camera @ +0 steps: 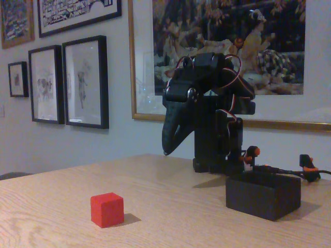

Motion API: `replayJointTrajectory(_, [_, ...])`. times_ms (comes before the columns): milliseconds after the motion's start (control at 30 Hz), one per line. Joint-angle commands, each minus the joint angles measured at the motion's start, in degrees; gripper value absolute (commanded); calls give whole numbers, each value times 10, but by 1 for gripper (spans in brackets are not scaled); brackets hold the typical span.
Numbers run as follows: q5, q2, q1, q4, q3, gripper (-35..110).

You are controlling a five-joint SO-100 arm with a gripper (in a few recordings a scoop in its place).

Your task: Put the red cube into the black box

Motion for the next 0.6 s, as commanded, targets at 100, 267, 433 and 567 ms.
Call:
replayJointTrajectory(100, [-14,12,16,11,4,-10])
replayJointTrajectory(267, [-14,12,15,11,4,-10])
replayJointTrajectory(433, [-23,-29,13,-14,-3,-2])
replayJointTrajectory(567, [-40,-171,24,-69,-88,1])
